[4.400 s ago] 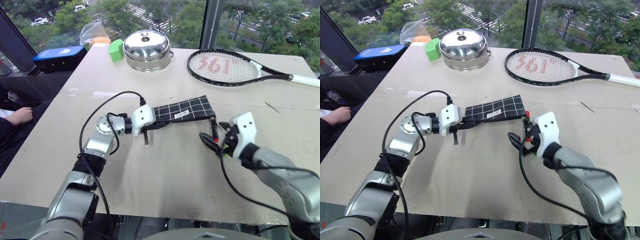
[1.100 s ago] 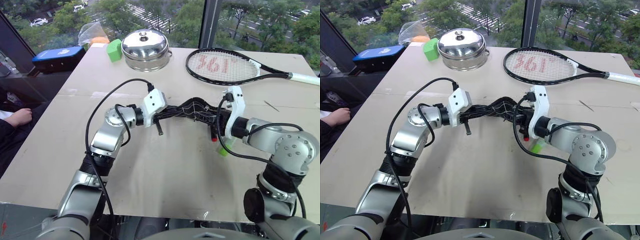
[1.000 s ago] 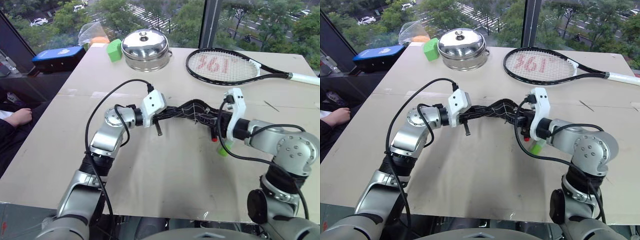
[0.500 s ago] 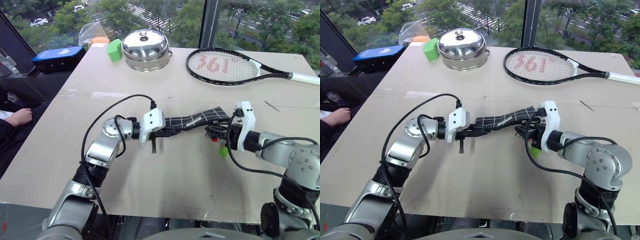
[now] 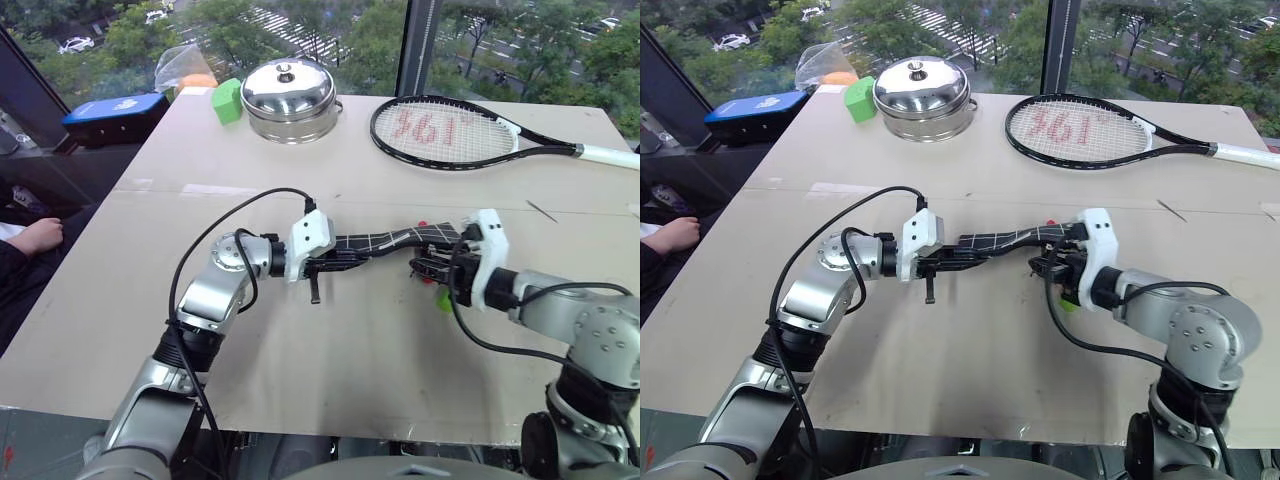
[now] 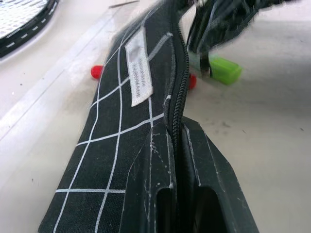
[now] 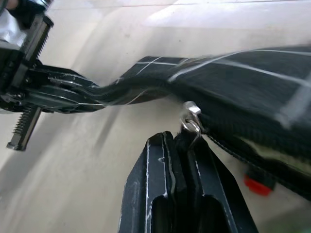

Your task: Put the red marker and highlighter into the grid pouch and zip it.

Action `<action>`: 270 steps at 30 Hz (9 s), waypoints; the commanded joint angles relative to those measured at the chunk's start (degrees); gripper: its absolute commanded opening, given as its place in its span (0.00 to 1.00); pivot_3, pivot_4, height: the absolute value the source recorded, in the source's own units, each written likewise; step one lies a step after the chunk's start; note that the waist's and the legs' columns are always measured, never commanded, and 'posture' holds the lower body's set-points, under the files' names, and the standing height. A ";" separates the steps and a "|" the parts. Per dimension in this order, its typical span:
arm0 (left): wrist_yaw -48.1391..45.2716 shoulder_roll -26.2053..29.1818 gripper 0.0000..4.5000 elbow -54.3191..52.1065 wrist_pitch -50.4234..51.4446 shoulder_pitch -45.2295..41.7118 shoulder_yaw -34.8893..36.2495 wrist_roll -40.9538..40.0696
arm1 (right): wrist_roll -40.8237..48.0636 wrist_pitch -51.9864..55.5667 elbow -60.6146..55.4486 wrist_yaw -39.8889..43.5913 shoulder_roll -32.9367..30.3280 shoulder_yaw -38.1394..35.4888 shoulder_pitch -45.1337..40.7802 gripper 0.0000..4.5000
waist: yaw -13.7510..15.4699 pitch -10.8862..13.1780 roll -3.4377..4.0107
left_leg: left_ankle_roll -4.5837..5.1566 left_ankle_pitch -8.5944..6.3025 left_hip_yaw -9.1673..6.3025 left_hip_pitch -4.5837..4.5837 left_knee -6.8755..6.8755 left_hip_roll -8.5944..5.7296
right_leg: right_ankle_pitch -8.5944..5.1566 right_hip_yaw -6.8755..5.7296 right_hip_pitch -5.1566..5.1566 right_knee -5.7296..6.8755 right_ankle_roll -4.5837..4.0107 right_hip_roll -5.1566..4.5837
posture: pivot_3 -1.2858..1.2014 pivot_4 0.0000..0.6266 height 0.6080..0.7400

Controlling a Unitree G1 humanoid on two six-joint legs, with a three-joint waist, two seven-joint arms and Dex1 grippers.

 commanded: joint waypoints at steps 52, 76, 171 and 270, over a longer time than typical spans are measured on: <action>12.89 -5.54 0.00 -6.27 15.53 -3.21 -3.66 4.97 | -30.10 0.75 -11.56 -8.54 -25.42 30.53 -8.50 0.01 | 0.38 0.06 -0.05 | -0.14 0.08 -0.03 -0.07 -0.05 -0.04 | -0.03 -0.02 0.02 -0.18 0.06 -0.03 | 0.52 0.24 1.00; 17.10 -7.30 0.00 -9.57 18.15 -2.80 -5.05 5.40 | -28.74 0.75 -6.86 -3.53 -24.72 38.37 -14.39 0.01 | 0.38 0.07 -0.06 | -0.20 0.12 -0.05 -0.07 -0.05 -0.04 | -0.01 -0.03 0.02 -0.17 0.04 -0.03 | 0.52 0.24 1.00; 12.96 -5.04 0.00 -6.61 14.62 -3.47 -2.44 0.92 | -61.04 -62.13 17.55 24.56 -32.67 52.00 -13.76 0.40 | -0.46 0.24 -0.22 | -0.46 0.27 -0.20 -0.02 0.04 -0.06 | -0.04 -0.07 0.14 -0.18 0.07 0.02 | 0.52 0.24 1.00; 12.31 -2.31 0.00 4.48 3.54 -4.48 0.32 4.38 | -70.82 0.75 -8.59 -15.12 35.53 5.70 6.91 0.83 | 0.14 0.34 -0.26 | -0.98 0.59 -0.52 0.02 -0.20 -0.02 | 0.03 0.32 -0.02 0.04 -0.10 0.58 | 0.52 0.24 1.00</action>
